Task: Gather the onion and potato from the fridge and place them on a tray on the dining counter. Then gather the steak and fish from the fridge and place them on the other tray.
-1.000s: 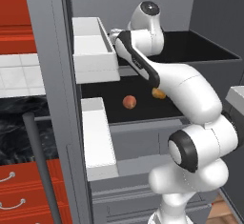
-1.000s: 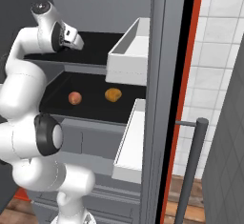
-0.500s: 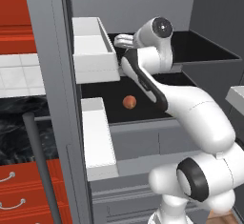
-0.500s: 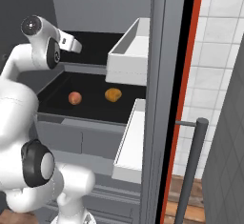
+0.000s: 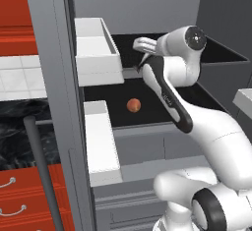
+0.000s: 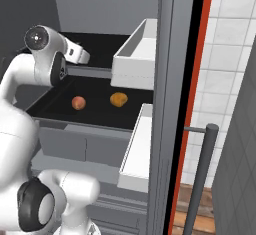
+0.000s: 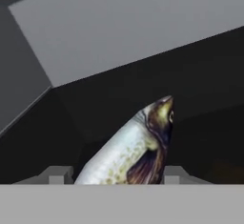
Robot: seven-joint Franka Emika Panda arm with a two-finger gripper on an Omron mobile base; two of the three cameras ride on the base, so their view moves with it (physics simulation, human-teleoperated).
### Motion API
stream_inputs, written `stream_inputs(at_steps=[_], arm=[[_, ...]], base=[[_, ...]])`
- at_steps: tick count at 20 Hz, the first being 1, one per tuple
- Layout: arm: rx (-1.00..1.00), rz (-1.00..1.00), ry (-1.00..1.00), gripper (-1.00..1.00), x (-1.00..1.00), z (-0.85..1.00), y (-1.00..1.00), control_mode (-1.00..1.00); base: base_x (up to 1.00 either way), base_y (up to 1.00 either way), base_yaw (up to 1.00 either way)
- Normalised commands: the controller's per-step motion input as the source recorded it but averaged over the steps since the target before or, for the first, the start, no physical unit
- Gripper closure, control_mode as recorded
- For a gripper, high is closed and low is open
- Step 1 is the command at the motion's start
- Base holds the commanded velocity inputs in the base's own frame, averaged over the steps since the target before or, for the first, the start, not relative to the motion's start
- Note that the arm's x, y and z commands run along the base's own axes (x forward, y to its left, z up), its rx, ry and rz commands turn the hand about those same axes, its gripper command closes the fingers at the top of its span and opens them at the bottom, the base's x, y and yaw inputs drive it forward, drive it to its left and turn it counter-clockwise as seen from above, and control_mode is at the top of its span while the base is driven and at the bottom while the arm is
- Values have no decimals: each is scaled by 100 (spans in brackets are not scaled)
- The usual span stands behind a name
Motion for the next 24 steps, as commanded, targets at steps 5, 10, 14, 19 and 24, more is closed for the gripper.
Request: stream_inputs(at_steps=[5, 10, 14, 19, 24], arm=[[4, 0, -12, 100, -72, 16, -22, -100], [0, 0, -4, 100, -69, 27, -11, -100], [0, 0, 0, 100, -61, 23, -6, -100], [0, -3, 0, 100, -48, 17, -11, -100], [0, -10, 0, 100, -55, 1, -21, -100]], base=[[0, 0, 0], [0, 0, 0], [0, 0, 0], [0, 0, 0], [0, 0, 0]])
